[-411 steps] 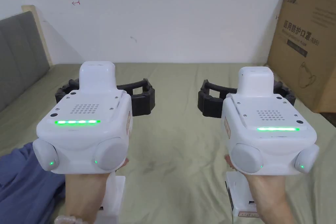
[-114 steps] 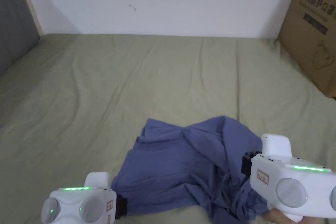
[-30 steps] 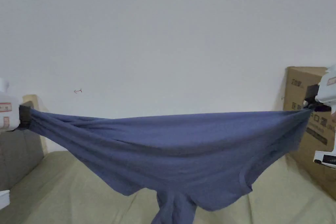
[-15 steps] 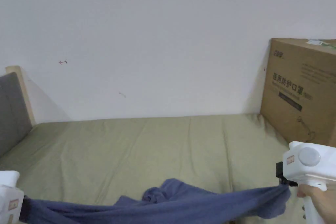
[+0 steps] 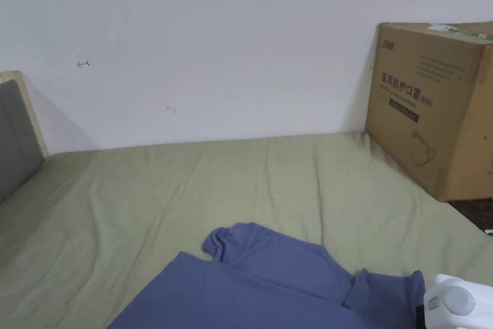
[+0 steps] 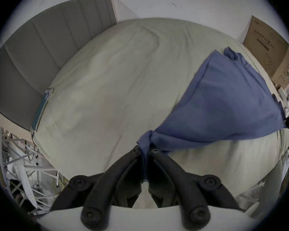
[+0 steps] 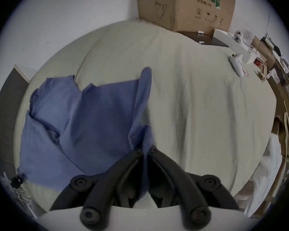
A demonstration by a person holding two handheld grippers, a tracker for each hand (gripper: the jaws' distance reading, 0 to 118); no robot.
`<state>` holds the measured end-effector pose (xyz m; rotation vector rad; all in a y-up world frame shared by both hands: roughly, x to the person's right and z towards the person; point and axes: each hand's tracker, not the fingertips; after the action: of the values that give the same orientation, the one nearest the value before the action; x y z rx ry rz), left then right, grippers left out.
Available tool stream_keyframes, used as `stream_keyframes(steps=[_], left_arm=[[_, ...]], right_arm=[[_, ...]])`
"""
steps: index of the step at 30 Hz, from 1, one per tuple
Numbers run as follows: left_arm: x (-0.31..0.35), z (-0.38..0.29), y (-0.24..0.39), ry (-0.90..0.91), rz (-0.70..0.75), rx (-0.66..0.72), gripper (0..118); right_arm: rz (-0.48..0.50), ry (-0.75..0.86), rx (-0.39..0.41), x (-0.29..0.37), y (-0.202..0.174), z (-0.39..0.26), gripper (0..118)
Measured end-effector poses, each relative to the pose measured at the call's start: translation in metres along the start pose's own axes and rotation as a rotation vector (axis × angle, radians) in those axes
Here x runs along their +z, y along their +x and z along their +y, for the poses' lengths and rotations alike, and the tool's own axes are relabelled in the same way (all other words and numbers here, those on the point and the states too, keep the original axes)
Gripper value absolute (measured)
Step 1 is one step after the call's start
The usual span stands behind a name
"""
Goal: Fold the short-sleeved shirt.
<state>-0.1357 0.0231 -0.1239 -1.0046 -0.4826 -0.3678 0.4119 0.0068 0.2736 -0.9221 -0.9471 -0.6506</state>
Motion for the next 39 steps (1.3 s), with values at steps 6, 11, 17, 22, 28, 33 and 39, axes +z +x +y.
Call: stream_keyframes(steps=[6,11,17,22,28,33,39], left_arm=[[0.005,-0.002,0.009,0.036,0.045,-0.011,26],[0.033,0.000,0.014,0.065,-0.004,0.016,102],[0.085,0.021,0.043,0.202,-0.135,0.001,99],[0.101,0.029,0.093,0.235,-0.216,-0.069,2],[0.085,0.017,0.151,0.205,-0.256,-0.188,0],[0.081,0.015,0.184,0.196,-0.268,-0.249,0],[0.067,0.020,0.215,0.143,-0.304,-0.313,0]], right_arm=[[0.009,0.033,-0.074,0.000,0.001,-0.017,11],[-0.002,0.062,-0.059,0.020,0.006,-0.009,67],[0.045,0.181,-0.015,0.057,0.006,-0.003,67],[0.103,0.206,0.038,0.085,-0.002,-0.020,0],[0.112,0.166,0.004,0.079,0.010,-0.056,0],[0.137,0.079,-0.094,0.056,0.031,-0.054,73],[0.104,0.109,-0.044,0.040,0.023,-0.027,90]])
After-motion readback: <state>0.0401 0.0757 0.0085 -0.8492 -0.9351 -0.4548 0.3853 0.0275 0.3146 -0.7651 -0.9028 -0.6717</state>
